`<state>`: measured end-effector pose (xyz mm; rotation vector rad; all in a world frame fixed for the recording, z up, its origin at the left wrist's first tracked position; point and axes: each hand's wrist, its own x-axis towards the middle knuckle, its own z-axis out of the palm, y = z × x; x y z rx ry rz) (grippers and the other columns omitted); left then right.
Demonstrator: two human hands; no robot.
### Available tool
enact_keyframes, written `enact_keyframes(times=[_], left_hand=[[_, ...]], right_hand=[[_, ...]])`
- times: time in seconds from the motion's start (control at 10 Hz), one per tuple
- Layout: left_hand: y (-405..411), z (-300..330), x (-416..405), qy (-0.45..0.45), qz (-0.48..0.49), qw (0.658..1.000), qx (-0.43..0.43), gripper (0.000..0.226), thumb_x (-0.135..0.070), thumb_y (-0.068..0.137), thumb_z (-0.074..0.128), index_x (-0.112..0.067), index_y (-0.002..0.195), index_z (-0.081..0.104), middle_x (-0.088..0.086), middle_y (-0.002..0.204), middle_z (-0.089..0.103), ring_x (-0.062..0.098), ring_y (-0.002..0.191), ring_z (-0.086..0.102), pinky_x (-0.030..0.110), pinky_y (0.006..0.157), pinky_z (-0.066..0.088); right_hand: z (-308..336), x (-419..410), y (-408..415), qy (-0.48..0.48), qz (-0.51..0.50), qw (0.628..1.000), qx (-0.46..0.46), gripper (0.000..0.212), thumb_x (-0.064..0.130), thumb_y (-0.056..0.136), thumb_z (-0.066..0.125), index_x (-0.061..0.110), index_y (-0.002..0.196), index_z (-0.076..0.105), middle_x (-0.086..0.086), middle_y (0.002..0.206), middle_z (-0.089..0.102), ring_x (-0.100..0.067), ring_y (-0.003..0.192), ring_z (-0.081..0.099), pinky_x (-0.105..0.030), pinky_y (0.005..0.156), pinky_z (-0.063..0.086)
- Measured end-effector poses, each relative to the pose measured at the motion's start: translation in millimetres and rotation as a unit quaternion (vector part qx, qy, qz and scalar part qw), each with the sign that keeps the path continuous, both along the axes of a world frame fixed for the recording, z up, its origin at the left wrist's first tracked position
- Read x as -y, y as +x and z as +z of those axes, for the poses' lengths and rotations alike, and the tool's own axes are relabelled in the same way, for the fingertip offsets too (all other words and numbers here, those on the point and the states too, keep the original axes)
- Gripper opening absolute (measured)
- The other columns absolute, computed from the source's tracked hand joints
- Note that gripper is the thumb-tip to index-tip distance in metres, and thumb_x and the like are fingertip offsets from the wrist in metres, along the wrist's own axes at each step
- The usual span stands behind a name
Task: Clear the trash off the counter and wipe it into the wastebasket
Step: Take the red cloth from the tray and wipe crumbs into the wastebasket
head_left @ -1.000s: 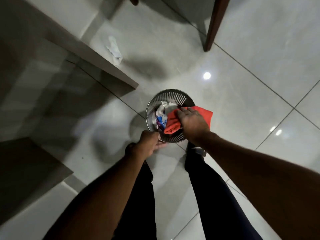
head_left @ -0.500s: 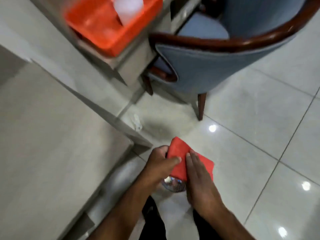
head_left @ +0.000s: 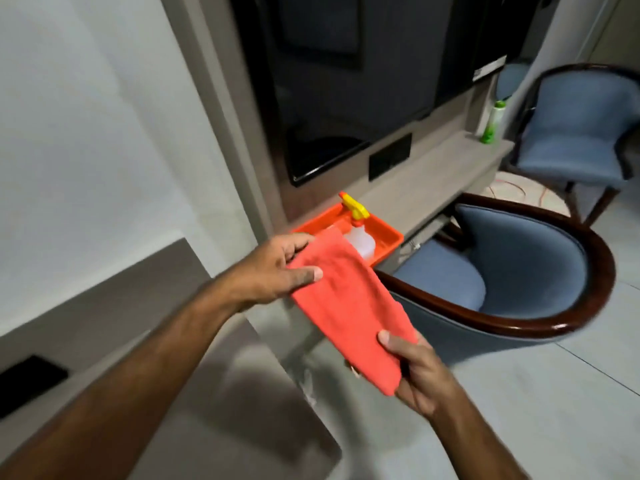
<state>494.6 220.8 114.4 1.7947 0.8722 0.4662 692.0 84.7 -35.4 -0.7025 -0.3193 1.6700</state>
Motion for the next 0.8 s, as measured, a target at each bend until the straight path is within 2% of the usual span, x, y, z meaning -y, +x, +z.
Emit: enact_keyframes(times=[0.1,0.2,0.3,0.4,0.5,0.6,0.7,0.8], left_hand=[[-2.0,-25.8,-88.2,0.065,0.099,0.992,-0.032,0.037,0.003,0.083,0.069,-0.002,0.117,0.057,0.012,0.103,0.067,0.022,0.092,0.064,0.033,0.081,0.053],[7.3,-68.8,-161.2,0.191,0.142,0.966,-0.096,0.036,-0.008,0.078,0.073,-0.011,0.109,0.056,0.010,0.104,0.067,0.025,0.096,0.065,0.031,0.084,0.051],[19.3,-113.7,-206.6,0.261,0.082,0.949,-0.153,0.030,-0.012,0.079,0.070,-0.018,0.107,0.060,0.007,0.110,0.065,0.026,0.102,0.063,0.030,0.093,0.050],[28.1,-157.9,-226.7,0.260,0.029,0.932,-0.252,0.036,-0.016,0.081,0.066,-0.019,0.117,0.063,0.013,0.119,0.065,0.029,0.106,0.064,0.037,0.098,0.053],[31.0,-190.1,-221.0,0.259,-0.013,0.910,-0.324,0.030,-0.016,0.086,0.057,-0.009,0.115,0.060,0.020,0.118,0.059,0.036,0.108,0.061,0.042,0.095,0.053],[23.4,-198.8,-199.4,0.323,0.009,0.888,-0.328,0.040,-0.017,0.093,0.046,-0.004,0.130,0.051,0.024,0.136,0.049,0.037,0.123,0.050,0.043,0.108,0.044],[4.9,-189.8,-170.5,0.380,0.026,0.871,-0.310,0.051,-0.008,0.092,0.044,0.000,0.142,0.041,0.023,0.149,0.042,0.035,0.137,0.040,0.041,0.118,0.033],[-19.3,-164.6,-142.6,0.416,0.050,0.846,-0.329,0.054,-0.008,0.091,0.044,0.001,0.144,0.037,0.022,0.150,0.041,0.032,0.140,0.038,0.037,0.121,0.028]], right_hand=[[11.3,-77.9,-14.4,-0.043,-0.111,0.991,0.057,0.053,-0.003,0.080,0.071,0.004,0.131,0.057,-0.020,0.124,0.068,-0.033,0.102,0.071,-0.049,0.075,0.059],[1.9,-153.9,-34.1,-0.140,-0.197,0.957,0.159,0.041,-0.004,0.085,0.068,0.006,0.123,0.060,-0.017,0.111,0.073,-0.029,0.086,0.075,-0.045,0.068,0.062],[-21.4,-215.3,-55.0,-0.259,-0.238,0.874,0.334,0.047,0.001,0.077,0.072,0.008,0.121,0.057,-0.017,0.112,0.070,-0.032,0.095,0.069,-0.046,0.087,0.058],[-41.8,-249.8,-68.1,-0.338,-0.195,0.791,0.472,0.048,0.006,0.070,0.072,0.008,0.111,0.048,-0.017,0.108,0.064,-0.032,0.092,0.063,-0.035,0.081,0.054],[-60.8,-269.7,-68.9,-0.323,-0.155,0.817,0.452,0.052,0.009,0.067,0.079,0.008,0.107,0.046,-0.015,0.102,0.067,-0.031,0.084,0.068,-0.039,0.075,0.060],[-60.6,-275.7,-60.4,-0.327,-0.144,0.829,0.431,0.048,0.015,0.071,0.080,0.006,0.112,0.055,-0.017,0.103,0.070,-0.036,0.089,0.071,-0.047,0.077,0.062],[-46.5,-266.2,-52.9,-0.305,-0.085,0.791,0.523,0.053,0.025,0.075,0.077,0.004,0.118,0.056,-0.018,0.113,0.066,-0.036,0.104,0.065,-0.042,0.091,0.056],[-17.4,-241.4,-63.1,-0.267,-0.041,0.714,0.646,0.051,0.027,0.077,0.068,0.003,0.118,0.049,-0.021,0.119,0.059,-0.040,0.111,0.059,-0.049,0.098,0.050]])
